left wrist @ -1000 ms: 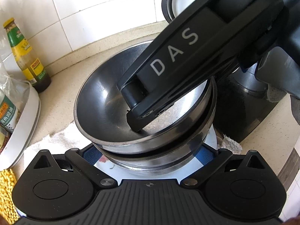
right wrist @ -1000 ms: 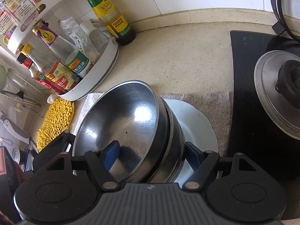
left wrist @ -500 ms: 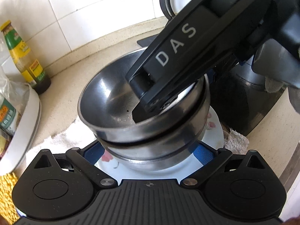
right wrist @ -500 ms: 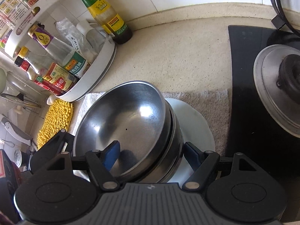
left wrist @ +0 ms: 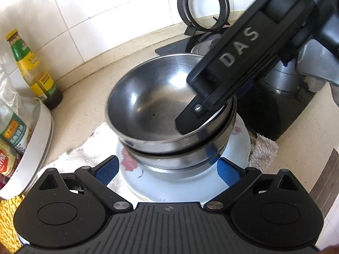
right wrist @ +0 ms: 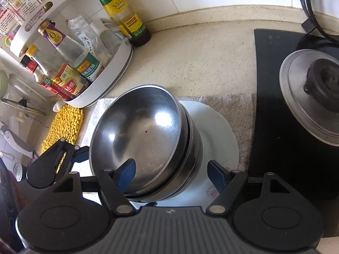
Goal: Organize plates and bowls
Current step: 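Lower the steel bowl stack onto the pink-flowered plate with both grippers, then open both grippers and withdraw them from the bowl stack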
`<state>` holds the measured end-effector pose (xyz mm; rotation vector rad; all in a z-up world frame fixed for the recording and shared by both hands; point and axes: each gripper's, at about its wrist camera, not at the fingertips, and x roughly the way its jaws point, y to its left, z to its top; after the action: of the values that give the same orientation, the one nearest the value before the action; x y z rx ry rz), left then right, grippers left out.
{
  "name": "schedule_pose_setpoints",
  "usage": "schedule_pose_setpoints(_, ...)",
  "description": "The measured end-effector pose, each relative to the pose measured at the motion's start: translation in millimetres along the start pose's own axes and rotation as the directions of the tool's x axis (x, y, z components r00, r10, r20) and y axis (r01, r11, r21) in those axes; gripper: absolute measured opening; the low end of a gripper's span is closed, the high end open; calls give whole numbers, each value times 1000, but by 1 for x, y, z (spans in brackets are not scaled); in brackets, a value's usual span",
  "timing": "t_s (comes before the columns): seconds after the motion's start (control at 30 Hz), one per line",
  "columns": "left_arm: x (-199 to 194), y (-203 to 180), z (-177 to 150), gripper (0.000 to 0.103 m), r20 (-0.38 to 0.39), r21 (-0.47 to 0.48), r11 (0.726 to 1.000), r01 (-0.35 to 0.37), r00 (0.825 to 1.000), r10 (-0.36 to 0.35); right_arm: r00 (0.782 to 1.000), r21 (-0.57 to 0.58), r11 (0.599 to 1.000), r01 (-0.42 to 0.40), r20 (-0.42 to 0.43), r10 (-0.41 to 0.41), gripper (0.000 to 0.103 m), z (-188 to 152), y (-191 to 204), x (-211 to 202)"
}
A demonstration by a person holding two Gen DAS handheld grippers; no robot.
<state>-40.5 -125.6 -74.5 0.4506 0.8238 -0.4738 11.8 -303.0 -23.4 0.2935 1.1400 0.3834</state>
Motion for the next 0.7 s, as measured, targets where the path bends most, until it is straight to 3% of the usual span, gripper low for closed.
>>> schedule_pose_setpoints(0.13, 0, -1, 2, 101, -3, -8, 1000, -10, 1000, 10, 999, 10, 999, 32, 6, -32, 79, 0, 2, 4)
schedule_pose_setpoints(0.7, -31, 12, -13, 101, 41, -99, 994, -52, 998, 56, 993, -49, 999, 9, 118, -3, 79, -25, 26, -46)
